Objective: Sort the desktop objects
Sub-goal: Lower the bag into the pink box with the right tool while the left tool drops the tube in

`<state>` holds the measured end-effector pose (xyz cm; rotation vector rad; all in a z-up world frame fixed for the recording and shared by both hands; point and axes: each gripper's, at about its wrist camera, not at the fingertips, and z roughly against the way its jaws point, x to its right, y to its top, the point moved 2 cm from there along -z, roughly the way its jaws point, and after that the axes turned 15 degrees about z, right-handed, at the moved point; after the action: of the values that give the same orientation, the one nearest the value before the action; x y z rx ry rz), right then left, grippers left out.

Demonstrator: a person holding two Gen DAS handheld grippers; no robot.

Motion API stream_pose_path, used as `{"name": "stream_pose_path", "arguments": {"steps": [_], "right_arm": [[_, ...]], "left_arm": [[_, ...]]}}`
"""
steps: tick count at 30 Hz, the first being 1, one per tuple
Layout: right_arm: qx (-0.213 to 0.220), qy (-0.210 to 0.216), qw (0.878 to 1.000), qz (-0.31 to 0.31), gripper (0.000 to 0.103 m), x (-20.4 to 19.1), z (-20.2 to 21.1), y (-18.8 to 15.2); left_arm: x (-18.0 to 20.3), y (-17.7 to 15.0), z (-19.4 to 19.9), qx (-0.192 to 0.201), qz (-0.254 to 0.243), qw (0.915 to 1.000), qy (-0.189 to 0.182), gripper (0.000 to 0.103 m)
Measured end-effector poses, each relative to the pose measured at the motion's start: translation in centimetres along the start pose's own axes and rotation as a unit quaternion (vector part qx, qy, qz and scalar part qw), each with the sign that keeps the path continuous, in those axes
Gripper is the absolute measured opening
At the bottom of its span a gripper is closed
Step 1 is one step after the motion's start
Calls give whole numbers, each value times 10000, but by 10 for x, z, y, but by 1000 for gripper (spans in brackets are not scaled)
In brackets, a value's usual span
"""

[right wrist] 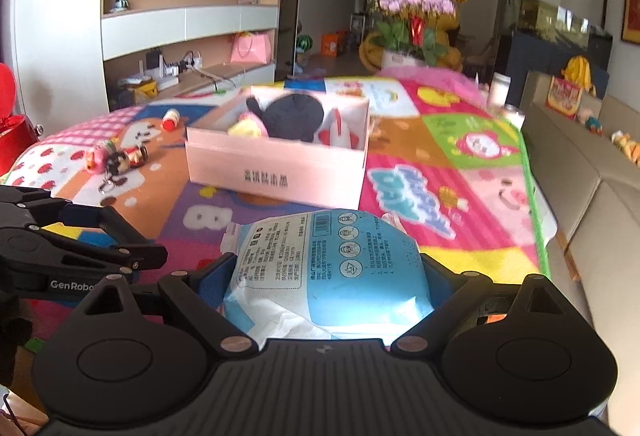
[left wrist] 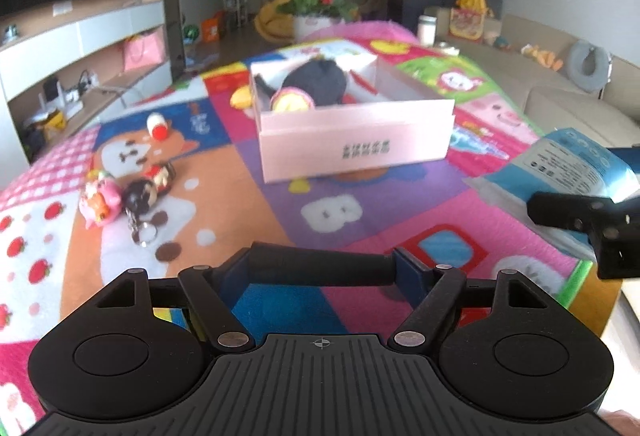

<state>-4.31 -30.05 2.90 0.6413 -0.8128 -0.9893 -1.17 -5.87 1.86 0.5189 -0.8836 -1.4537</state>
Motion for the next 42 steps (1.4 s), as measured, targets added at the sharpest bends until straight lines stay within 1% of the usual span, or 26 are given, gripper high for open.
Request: {"name": "stream_pose_path", "arguments": {"steps": [3,5,8,11,14,15,16,17,19,20,23,25,28,30,31,32,34,36,37,38,39,40,42], "right_arm": [[120,-92,9999,-43,93,8,9,10],[246,-135,9996,-95,93,18,14,22],[605,-289,9975,-208,93,40,23,51],[993,-481,9931,-386,93,64,26,82],[1233,-623,9893,-463,93,80,20,107],[1287,-652,9884,-473,93,84,15,115],[1325,-688,9877,-468,93,86,10,122],[1346,-730,9871,-462,93,89,4,130],[1316,-762,9872,-480,93,94,-9,141],[1282,-731,9878,-494,93,96,-15,145],[1079,-470,9918,-496,93,99,-40,154],[861,-295,9948,-468,93,92,-66,159],[532,-54,9976,-432,93,74,-109,164],[311,24,9985,-445,93,61,-136,163],[192,121,9986,-480,93,55,-151,161],[121,254,9982,-525,96,49,-164,159],[39,596,9962,-634,99,41,-180,152],[-16,849,9936,-746,102,37,-183,149],[70,927,9924,-800,103,38,-179,147],[144,922,9923,-821,103,40,-175,146],[210,831,9928,-836,103,43,-172,147],[247,646,9941,-838,103,46,-168,147],[174,360,9967,-705,90,46,-167,149]], "left_arm": [[4,9,8,150,-65,9998,-147,80],[6,22,11,279,-108,9991,-304,80],[12,50,8,640,-222,9968,-420,80],[21,81,-7,998,-307,9932,-522,80],[29,113,-37,1292,-275,9886,-717,81],[31,121,-49,1353,-294,9869,-824,92],[32,128,-61,1287,-349,9876,-823,99],[31,132,-70,1201,-352,9892,-766,99],[21,130,-74,1073,-241,9911,-749,99],[12,124,-71,1050,-177,9916,-728,100],[-13,102,-63,892,64,9948,-483,101],[-33,86,-59,708,264,9964,-389,101],[-56,65,-51,562,537,9968,-203,102],[-68,57,-46,456,654,9966,-185,102],[-71,53,-44,406,666,9968,-193,102],[-75,51,-44,370,657,9970,-185,102],[-81,47,-38,365,620,9973,-122,103],[-88,43,-31,398,610,9973,-70,103],[-93,41,-29,405,643,9971,-39,103],[-96,41,-30,405,699,9967,-10,103],[-99,41,-30,401,765,9963,-2,103],[-102,40,-32,390,823,9958,-3,103],[-104,37,-34,351,919,9952,5,103]]}}
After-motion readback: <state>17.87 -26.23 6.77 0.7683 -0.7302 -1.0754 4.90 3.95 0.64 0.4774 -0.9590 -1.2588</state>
